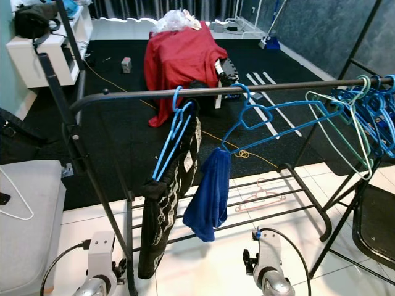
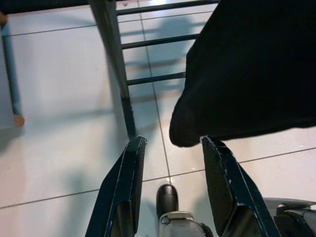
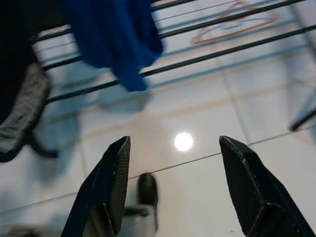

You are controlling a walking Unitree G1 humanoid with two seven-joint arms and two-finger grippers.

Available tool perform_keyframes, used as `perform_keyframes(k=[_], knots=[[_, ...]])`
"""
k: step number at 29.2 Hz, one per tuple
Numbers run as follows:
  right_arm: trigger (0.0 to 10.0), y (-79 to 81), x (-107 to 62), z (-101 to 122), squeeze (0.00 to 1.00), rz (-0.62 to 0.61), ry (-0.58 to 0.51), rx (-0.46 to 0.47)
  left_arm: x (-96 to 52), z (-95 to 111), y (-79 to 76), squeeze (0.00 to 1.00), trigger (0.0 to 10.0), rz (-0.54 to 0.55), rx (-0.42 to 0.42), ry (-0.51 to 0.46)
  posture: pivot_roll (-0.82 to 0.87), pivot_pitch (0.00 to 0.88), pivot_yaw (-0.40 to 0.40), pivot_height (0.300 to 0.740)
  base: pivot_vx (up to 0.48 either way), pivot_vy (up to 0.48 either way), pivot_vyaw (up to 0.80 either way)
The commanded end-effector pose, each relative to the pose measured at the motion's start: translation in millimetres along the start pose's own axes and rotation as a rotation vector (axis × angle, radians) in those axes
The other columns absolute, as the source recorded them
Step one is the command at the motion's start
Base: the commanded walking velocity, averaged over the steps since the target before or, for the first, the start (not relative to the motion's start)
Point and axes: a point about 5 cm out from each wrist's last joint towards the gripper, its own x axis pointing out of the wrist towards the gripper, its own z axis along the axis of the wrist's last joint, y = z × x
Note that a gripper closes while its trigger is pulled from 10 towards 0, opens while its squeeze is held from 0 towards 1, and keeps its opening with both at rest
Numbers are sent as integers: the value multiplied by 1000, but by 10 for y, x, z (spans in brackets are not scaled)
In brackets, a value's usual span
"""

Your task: Hang hanger

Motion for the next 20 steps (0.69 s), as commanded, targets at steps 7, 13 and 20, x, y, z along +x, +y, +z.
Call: perform_keyframes(k=[7,13,20], knots=[[10000,65,23,37,0,2,-21,18,13,7,19,0,10000,-13,17,6,-45,79,-87,740,0,0,0],[10000,77,36,96,0,17,-50,19,44,80,11,0,10000,-31,35,-6,-51,73,-85,740,0,0,0],[10000,103,58,238,0,58,-122,-17,56,100,8,0,10000,-19,37,-6,-48,74,-89,740,0,0,0]])
